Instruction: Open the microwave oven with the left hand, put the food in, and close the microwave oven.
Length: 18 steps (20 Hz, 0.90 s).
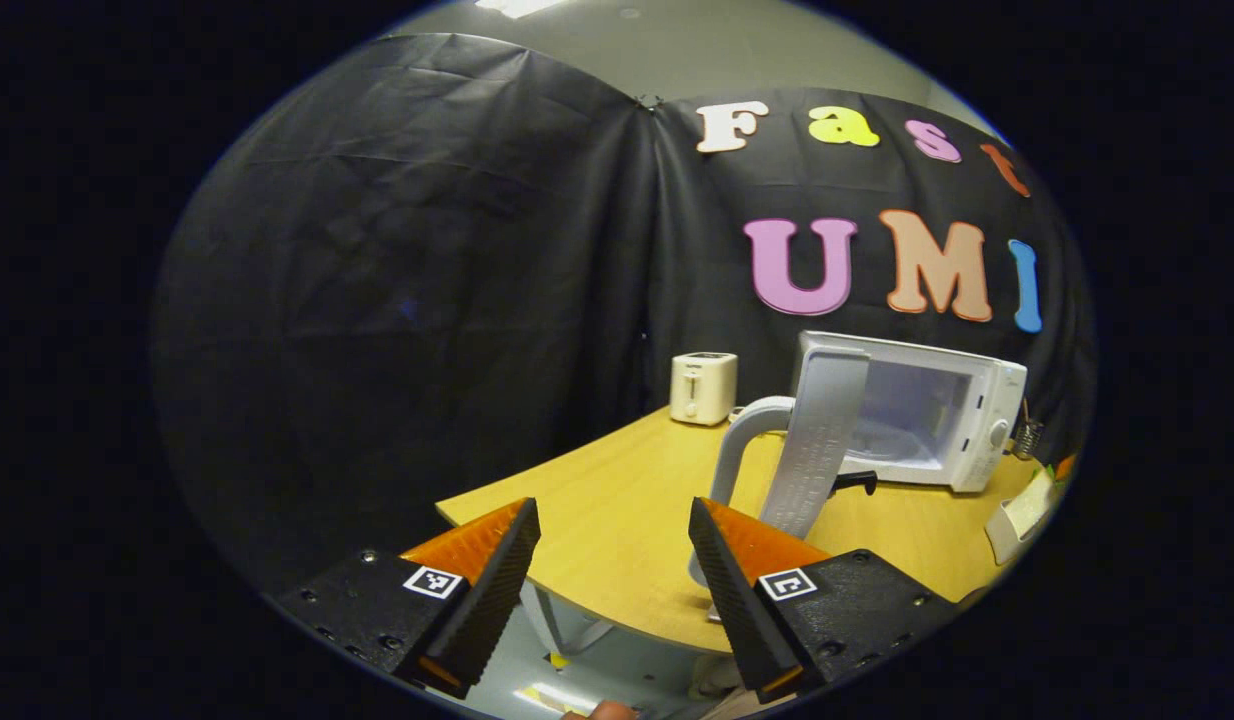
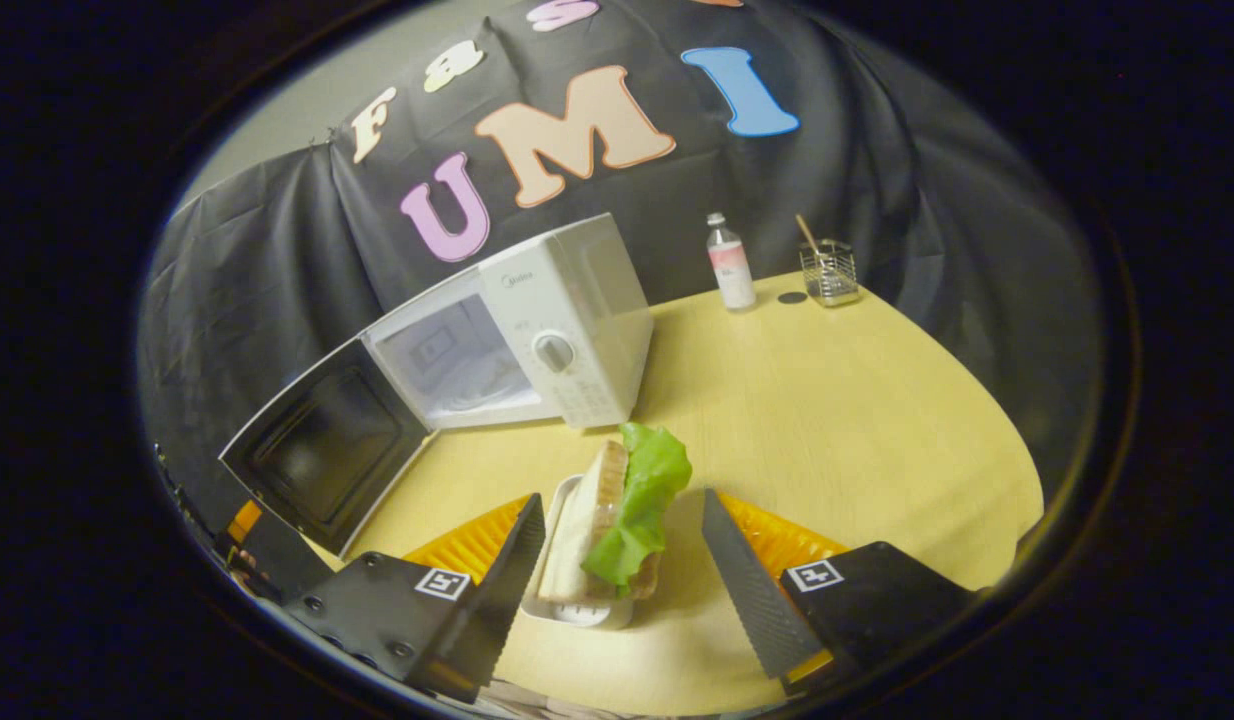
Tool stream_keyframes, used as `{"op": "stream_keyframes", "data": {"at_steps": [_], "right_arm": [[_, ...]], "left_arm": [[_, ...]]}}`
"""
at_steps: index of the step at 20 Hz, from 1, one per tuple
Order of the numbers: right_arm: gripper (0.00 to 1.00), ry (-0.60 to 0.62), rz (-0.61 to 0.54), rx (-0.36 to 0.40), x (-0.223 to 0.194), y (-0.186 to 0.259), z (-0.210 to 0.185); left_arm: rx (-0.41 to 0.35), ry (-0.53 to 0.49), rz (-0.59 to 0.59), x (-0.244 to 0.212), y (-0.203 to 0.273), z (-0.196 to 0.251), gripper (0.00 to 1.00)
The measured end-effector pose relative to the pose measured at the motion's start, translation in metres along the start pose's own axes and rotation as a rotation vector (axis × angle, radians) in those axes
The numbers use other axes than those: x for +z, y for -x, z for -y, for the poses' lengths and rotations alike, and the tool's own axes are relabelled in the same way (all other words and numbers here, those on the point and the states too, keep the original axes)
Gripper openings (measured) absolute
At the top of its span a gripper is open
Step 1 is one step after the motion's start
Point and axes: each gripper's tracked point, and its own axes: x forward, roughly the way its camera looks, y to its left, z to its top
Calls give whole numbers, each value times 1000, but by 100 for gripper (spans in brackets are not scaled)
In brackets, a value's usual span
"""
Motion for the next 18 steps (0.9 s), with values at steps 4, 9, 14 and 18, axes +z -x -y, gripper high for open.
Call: {"op": "stream_keyframes", "data": {"at_steps": [4,9,14,18], "right_arm": [[90,-8,-107,32,-17,-7,-2],[98,-28,-234,78,-32,-19,-7],[75,-71,-334,131,-46,-34,-16],[41,-143,-338,171,-42,-35,-20]], "left_arm": [[90,23,40,17,10,-33,92],[109,10,59,29,15,-30,92],[68,39,59,25,11,-14,92],[57,56,42,20,9,-7,92]]}}
